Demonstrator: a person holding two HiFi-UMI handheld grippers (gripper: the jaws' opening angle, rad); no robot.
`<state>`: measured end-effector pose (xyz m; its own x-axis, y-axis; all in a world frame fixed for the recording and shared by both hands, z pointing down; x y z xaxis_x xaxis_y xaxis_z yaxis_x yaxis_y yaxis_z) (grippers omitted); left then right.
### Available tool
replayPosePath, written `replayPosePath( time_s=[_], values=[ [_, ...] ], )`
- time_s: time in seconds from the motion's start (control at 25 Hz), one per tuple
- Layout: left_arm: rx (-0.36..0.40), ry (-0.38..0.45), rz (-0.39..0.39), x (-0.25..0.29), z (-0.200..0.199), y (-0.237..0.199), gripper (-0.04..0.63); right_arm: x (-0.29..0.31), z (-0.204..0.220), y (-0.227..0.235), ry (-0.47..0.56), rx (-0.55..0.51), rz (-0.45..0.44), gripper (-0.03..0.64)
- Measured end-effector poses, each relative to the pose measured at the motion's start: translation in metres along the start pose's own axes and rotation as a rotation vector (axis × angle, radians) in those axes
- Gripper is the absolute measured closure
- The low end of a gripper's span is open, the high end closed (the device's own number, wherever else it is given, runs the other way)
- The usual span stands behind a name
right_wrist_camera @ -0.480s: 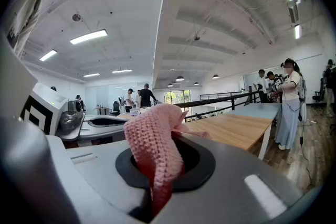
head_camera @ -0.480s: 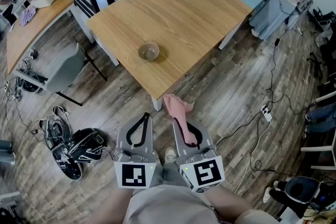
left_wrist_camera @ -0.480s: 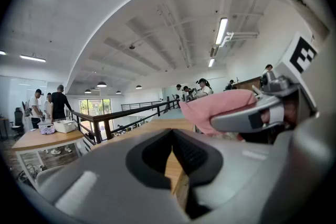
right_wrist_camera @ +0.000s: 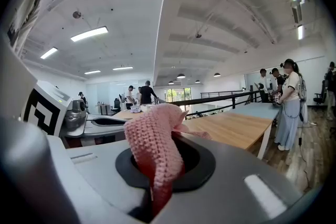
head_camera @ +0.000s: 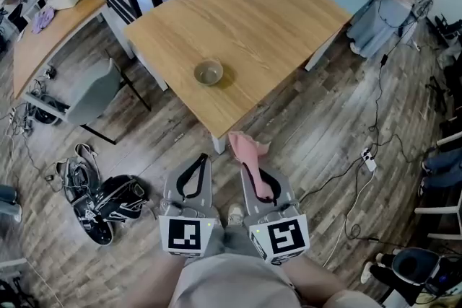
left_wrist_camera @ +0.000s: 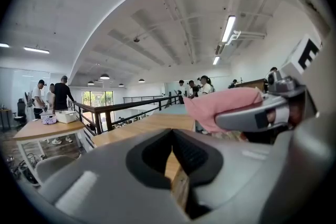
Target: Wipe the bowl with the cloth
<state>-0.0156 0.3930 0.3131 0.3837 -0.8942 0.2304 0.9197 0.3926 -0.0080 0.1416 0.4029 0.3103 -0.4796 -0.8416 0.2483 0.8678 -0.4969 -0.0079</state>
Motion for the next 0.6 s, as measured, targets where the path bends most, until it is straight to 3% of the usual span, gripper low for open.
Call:
replayPosePath(
  time_s=[0.6],
  values=[
    [0.029, 0.001, -0.049, 0.010, -0.002, 0.023, 0.594, 0.002, 0.008, 0.023, 0.005, 0.013, -0.051, 0.591]
  ],
)
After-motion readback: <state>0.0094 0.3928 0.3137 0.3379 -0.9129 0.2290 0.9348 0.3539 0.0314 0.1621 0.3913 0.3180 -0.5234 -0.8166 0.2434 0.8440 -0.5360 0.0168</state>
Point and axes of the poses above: the fingertips, and each gripper's own axes: x forward along the fingers, y to its right, z out of its underside, the point moved 9 cm from there along -x, backward along the fingers, and after that the axes turned 5 degrees about -x, right-handed, at the moved point
